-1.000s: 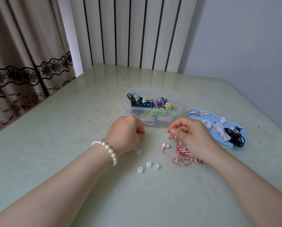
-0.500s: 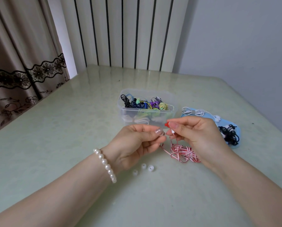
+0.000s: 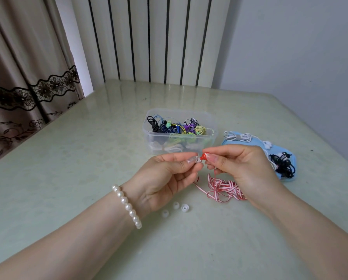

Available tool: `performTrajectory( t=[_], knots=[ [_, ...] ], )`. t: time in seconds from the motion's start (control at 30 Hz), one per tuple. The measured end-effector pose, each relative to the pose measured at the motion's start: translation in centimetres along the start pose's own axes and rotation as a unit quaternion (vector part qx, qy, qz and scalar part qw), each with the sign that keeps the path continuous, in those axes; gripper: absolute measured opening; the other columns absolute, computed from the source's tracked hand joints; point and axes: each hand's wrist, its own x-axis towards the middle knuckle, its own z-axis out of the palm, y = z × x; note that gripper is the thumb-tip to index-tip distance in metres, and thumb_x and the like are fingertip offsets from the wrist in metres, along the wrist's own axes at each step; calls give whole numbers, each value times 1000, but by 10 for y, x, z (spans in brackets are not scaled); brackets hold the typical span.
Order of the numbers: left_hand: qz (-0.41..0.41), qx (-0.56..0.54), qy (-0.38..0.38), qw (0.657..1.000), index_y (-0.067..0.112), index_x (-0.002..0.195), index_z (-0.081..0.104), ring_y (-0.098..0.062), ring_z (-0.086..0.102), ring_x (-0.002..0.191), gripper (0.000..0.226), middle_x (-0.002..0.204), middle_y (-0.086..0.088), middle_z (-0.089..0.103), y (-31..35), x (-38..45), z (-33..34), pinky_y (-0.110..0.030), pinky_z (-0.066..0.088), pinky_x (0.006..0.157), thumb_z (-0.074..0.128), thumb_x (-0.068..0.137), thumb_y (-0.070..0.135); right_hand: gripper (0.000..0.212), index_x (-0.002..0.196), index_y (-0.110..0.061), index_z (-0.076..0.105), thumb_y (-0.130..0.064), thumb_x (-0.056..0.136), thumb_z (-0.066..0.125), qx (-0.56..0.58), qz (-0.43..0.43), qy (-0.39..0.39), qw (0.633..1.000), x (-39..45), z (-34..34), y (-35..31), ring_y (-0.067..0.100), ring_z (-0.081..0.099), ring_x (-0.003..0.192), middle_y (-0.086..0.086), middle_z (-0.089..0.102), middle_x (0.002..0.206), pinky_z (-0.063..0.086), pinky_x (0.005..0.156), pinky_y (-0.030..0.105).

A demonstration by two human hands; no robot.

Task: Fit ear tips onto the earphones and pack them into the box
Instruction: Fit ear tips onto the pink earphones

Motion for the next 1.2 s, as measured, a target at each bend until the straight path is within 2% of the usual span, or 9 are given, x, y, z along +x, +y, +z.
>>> performTrajectory(
  t=[0.1,0.3,0.37,0.77,1.0,1.1,1.2],
  knots=[
    [3,13,-5,1000,3,79,67,-11,68,59,13,69,-10,70,0,-1,1,-19,55,57,58,74,-4,19,78,-14,69,4,77,62,-6,-10,-4,1000,-1,1,0,5,63,57,-5,69,61,49,55,15],
    [8,30,-4,1000,2,80,66,-10,68,59,12,71,-12,71,-2,-1,1,-18,54,56,56,78,-3,21,82,-11,67,9,78,59,-3,-10,-1,1000,-1,4,1,5,65,56,-5,69,64,53,56,16],
    [14,38,4,999,2,81,66,-10,68,59,11,72,-12,71,-2,-2,1,-18,54,55,57,80,-4,21,84,-10,67,9,79,59,-10,-12,1,1000,0,5,2,6,66,57,0,69,68,54,57,18],
    [73,99,22,992,0,81,66,-14,70,63,10,73,-11,72,-4,-3,4,-21,55,61,57,80,-6,19,76,-7,65,11,79,59,-7,22,28,999,1,5,4,9,67,55,9,67,69,56,59,19],
    [78,128,5,989,-4,88,68,-15,71,70,12,82,-14,73,-6,-3,3,-20,55,63,58,81,-5,16,78,0,66,14,79,58,-12,33,37,999,2,7,7,9,65,49,4,66,58,55,54,18],
    [80,128,2,989,-6,90,68,-18,71,74,14,86,-18,72,-6,-4,4,-20,55,64,58,80,-4,23,71,-5,64,15,79,56,-1,36,51,998,3,9,9,10,64,47,-1,65,50,54,52,17],
    [84,117,9,990,-6,88,67,-19,71,74,12,84,-18,72,-5,-5,6,-20,55,63,58,80,-4,26,69,-11,65,13,79,59,-17,28,62,998,3,10,10,10,65,49,-2,66,53,57,57,22]
  ],
)
